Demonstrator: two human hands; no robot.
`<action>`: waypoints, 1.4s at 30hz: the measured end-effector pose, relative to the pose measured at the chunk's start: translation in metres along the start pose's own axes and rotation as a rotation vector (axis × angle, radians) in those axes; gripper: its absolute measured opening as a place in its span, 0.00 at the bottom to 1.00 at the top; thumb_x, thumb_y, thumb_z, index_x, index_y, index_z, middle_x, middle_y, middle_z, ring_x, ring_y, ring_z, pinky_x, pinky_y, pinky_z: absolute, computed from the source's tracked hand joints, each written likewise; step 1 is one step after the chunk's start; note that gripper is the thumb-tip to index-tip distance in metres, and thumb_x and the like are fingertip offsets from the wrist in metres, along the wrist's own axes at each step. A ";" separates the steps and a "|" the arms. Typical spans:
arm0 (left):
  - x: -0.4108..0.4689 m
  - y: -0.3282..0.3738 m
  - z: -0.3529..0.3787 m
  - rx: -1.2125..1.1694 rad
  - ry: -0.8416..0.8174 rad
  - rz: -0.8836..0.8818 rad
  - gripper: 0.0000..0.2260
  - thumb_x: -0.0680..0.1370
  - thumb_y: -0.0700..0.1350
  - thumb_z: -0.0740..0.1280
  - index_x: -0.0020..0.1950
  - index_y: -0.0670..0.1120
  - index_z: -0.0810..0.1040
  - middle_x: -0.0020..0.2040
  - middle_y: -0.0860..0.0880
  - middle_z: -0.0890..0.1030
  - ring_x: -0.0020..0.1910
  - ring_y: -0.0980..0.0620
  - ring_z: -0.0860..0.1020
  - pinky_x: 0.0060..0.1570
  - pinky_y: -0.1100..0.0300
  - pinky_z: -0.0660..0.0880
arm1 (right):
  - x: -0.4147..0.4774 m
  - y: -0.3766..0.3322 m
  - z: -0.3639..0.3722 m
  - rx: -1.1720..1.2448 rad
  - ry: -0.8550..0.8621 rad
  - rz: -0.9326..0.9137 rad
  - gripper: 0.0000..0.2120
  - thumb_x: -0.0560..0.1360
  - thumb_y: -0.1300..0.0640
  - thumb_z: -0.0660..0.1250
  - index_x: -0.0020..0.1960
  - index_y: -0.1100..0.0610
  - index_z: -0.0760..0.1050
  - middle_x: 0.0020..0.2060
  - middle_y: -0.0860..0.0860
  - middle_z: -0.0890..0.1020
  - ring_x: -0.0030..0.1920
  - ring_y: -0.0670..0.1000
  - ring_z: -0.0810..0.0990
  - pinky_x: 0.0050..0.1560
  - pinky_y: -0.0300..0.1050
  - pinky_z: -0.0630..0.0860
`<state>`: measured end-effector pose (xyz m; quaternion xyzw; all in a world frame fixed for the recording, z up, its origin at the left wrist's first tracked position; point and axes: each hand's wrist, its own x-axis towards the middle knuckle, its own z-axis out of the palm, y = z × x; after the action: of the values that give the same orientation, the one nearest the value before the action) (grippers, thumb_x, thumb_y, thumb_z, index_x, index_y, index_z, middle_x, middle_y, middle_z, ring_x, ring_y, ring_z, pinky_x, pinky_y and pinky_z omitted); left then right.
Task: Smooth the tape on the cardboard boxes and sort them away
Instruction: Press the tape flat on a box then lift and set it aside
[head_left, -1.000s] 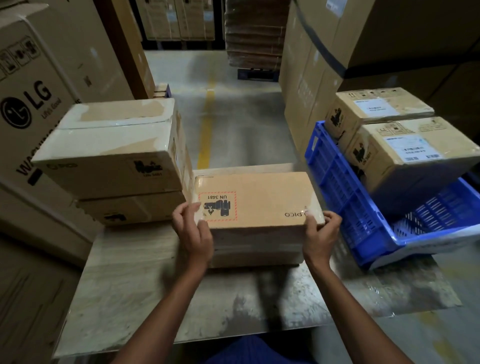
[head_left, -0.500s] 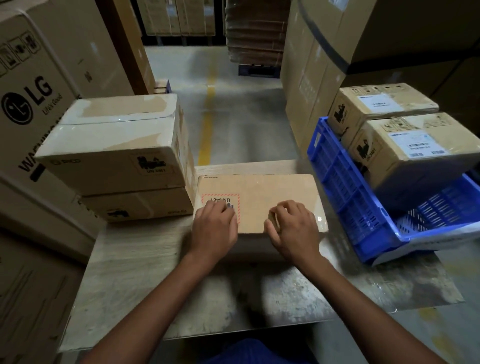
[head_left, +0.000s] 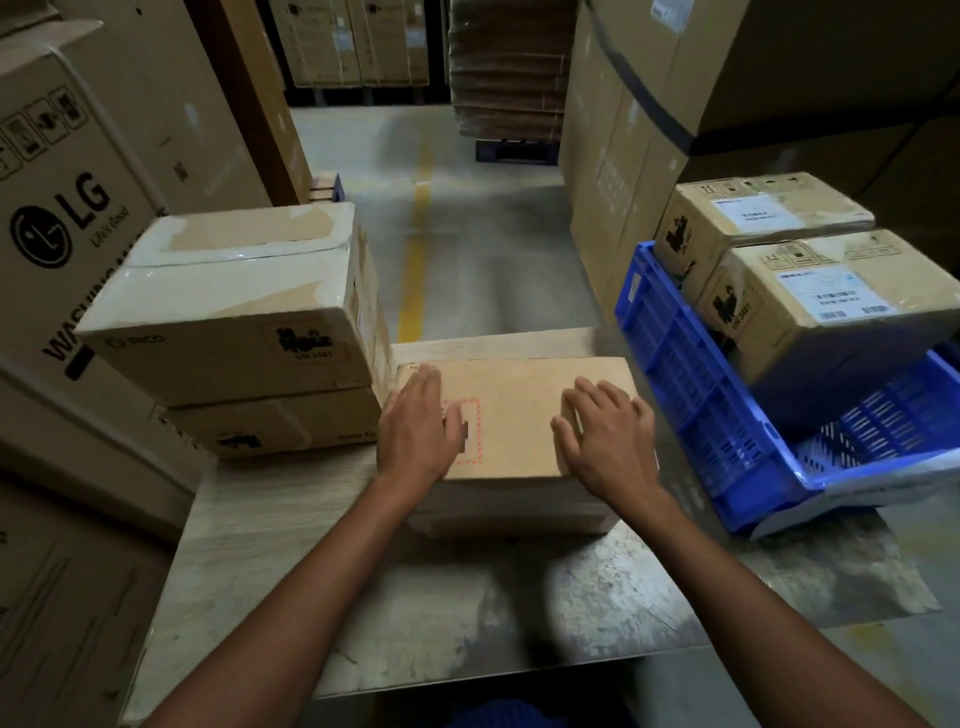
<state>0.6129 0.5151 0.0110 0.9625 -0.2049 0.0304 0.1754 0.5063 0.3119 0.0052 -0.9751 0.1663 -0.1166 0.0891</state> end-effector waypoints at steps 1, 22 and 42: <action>0.000 -0.001 0.002 0.023 -0.007 -0.003 0.25 0.82 0.54 0.59 0.75 0.43 0.67 0.77 0.43 0.67 0.76 0.45 0.64 0.75 0.49 0.61 | 0.000 0.002 0.001 -0.018 -0.003 0.004 0.18 0.81 0.44 0.60 0.65 0.52 0.75 0.72 0.49 0.73 0.73 0.53 0.68 0.71 0.62 0.61; 0.007 -0.003 0.004 -0.274 -0.122 -0.379 0.32 0.81 0.61 0.59 0.80 0.55 0.50 0.70 0.41 0.70 0.65 0.35 0.73 0.62 0.43 0.71 | -0.029 0.013 -0.011 0.808 0.278 0.708 0.22 0.77 0.46 0.70 0.67 0.54 0.74 0.54 0.51 0.81 0.51 0.52 0.79 0.52 0.53 0.79; 0.043 0.001 -0.094 -1.011 -0.147 -0.279 0.23 0.82 0.64 0.57 0.67 0.50 0.74 0.62 0.46 0.80 0.62 0.46 0.78 0.61 0.52 0.72 | 0.008 -0.056 -0.061 0.728 0.460 -0.247 0.13 0.76 0.53 0.67 0.58 0.53 0.83 0.54 0.42 0.82 0.57 0.43 0.79 0.58 0.55 0.78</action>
<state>0.6533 0.5309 0.1054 0.7755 -0.0757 -0.1631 0.6053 0.5151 0.3531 0.0775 -0.8414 0.0122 -0.3913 0.3725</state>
